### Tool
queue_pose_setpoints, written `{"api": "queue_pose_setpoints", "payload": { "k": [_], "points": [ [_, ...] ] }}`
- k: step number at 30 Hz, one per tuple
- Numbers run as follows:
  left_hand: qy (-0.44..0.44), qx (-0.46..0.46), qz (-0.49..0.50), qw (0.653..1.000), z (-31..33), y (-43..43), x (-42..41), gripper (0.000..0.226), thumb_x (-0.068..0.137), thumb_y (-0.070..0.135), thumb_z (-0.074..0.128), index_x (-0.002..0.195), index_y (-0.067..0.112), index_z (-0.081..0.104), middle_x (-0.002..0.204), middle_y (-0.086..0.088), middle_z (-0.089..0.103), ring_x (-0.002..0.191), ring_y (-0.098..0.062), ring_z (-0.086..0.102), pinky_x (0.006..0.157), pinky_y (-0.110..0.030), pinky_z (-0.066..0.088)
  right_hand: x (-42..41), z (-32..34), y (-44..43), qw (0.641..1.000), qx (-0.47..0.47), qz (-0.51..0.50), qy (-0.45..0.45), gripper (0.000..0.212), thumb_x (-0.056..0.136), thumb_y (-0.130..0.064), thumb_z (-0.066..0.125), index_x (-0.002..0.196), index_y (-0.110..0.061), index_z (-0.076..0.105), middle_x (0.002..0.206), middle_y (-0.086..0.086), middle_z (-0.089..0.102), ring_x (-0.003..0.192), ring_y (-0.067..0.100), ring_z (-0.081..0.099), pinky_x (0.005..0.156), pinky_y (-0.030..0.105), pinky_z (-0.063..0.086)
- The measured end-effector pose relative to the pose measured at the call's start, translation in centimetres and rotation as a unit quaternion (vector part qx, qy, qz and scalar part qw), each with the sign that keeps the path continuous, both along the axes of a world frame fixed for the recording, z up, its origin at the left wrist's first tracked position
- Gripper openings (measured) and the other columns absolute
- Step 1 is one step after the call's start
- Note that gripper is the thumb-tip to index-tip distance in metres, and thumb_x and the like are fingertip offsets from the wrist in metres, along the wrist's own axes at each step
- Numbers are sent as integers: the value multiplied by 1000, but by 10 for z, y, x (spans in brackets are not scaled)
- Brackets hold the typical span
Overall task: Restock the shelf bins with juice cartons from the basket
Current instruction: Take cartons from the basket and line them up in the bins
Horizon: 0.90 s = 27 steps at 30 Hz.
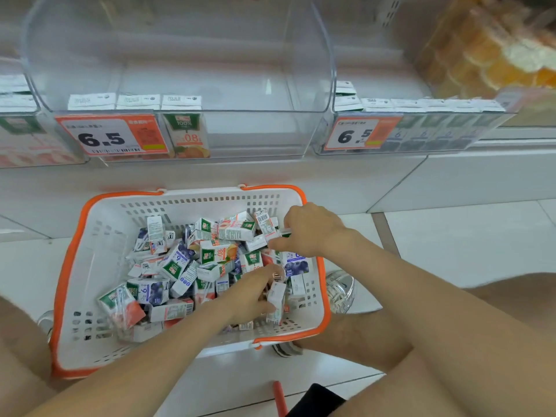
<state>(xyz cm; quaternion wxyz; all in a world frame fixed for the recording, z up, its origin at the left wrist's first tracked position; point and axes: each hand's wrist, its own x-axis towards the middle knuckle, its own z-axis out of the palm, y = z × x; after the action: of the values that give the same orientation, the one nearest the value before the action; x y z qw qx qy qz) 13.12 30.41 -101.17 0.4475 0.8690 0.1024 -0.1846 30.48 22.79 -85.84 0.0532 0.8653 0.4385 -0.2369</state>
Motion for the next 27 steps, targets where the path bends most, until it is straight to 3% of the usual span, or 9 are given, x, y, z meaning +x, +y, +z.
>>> {"api": "queue_pose_setpoints", "payload": {
  "k": [1,3,7,9,13,15,17,22,27],
  "points": [
    [4,11,-11,1000,1,0,0,64,90,28,80,144,33,45,126,13,49,107,-12,52,98,-37,49,-1,7,0,1000,12,-3,-4,63,88,-69,66,67,-19,35,67,2,45,59,19,45,53,32,36],
    [9,43,-8,999,9,-1,-3,57,87,38,83,136,29,56,118,10,46,106,-14,49,97,-34,46,-1,19,-1,999,39,-16,-5,63,85,-67,70,64,-18,36,64,1,43,57,17,42,51,30,35],
    [-34,4,126,991,47,4,-12,43,77,40,91,100,21,60,95,7,55,79,0,55,65,-16,40,-3,46,1,994,101,-36,2,65,75,-61,79,59,-19,32,58,0,36,56,18,39,48,29,31],
    [-61,-50,217,973,70,13,-14,47,75,33,94,95,14,57,82,8,61,65,3,58,58,-17,42,-5,62,3,992,120,-24,-5,65,73,-59,81,57,-16,35,54,1,36,55,19,40,47,30,31],
    [-151,-95,318,931,127,31,-10,50,76,45,93,98,19,56,94,1,72,83,-24,69,75,-45,58,-10,96,9,986,164,0,-17,52,70,-48,82,60,-7,52,59,6,45,64,24,45,50,33,43],
    [-201,-84,336,916,157,33,-8,48,77,48,91,102,22,60,98,4,71,87,-19,69,74,-37,57,-14,117,7,983,179,18,-36,50,73,-50,82,91,-5,69,80,6,60,88,26,55,70,39,54],
    [-237,-89,345,904,187,31,-5,44,78,41,91,105,22,62,96,4,71,83,-11,70,64,-21,54,-16,139,1,976,209,29,-48,56,78,-56,80,109,-12,65,82,-3,56,101,24,51,74,36,45],
    [-281,-36,332,900,233,25,-1,48,73,55,87,104,30,60,90,23,64,83,1,60,68,-14,47,-10,178,-13,950,288,22,-119,43,81,-68,72,87,-26,65,77,-8,53,95,24,55,70,35,44],
    [-332,-15,332,883,270,24,31,42,77,55,84,108,32,66,100,13,71,92,-6,63,76,-24,53,43,227,-43,906,392,-44,-155,49,92,-68,60,76,-22,64,72,-8,62,89,28,59,76,37,47]
  ]
}}
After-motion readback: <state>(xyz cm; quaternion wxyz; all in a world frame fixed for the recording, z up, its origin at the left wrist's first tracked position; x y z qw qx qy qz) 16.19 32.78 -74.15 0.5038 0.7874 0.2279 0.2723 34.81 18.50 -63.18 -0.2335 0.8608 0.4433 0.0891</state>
